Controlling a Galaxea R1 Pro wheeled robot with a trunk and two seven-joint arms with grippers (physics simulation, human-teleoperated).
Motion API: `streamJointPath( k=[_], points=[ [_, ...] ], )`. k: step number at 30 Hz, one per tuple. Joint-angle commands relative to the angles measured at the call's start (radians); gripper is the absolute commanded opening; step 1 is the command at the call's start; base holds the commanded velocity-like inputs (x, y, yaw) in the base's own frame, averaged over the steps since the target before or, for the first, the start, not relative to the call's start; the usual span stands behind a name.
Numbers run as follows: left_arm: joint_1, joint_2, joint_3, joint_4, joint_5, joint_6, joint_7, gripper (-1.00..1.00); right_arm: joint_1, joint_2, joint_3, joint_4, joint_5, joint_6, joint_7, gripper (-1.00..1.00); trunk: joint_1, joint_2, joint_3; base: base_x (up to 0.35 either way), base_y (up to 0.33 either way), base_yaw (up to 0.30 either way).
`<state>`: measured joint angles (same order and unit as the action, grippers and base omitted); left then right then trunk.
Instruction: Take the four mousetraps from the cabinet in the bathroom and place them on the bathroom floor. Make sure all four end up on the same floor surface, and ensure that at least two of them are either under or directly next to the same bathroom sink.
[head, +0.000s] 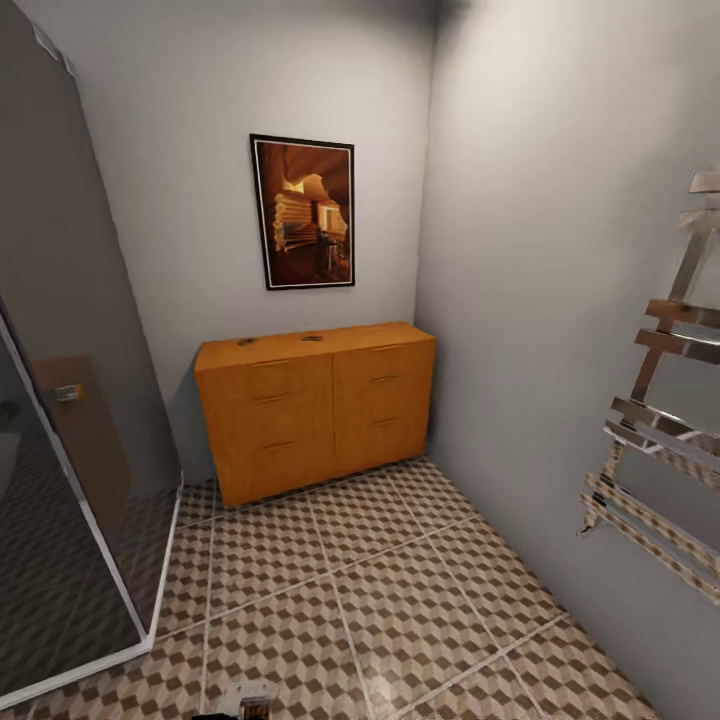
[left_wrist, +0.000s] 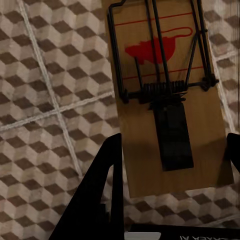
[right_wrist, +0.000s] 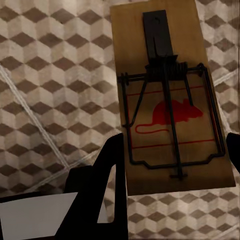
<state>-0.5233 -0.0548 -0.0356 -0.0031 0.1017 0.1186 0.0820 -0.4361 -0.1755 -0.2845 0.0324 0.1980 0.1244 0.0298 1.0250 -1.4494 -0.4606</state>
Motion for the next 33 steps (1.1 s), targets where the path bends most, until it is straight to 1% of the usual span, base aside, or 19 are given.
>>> streamJointPath(
  k=[1,9,33],
  points=[
    [0.0,0.0,-0.005,0.0,0.008,0.004,0.004,-1.0,-0.001,-0.001,-0.008,0.001,0.009,0.002,0.002,-1.0,0.0,-0.001,-0.001,0.0,0.0,-0.3],
    [0.016,0.007,-0.007,-0.001,0.002,0.004,0.005,-1.0,-0.001,-0.001,-0.009,0.001,0.009,0.003,0.002,-1.0,0.0,-0.001,-0.001,0.0,0.0,-0.3],
    [0.017,0.012,-0.007,0.0,0.003,0.006,0.005,-1.0,-0.001,0.001,-0.009,0.003,0.009,0.001,0.002,-1.0,0.0,-0.001,-0.001,0.0,0.0,-0.3]
  ],
)
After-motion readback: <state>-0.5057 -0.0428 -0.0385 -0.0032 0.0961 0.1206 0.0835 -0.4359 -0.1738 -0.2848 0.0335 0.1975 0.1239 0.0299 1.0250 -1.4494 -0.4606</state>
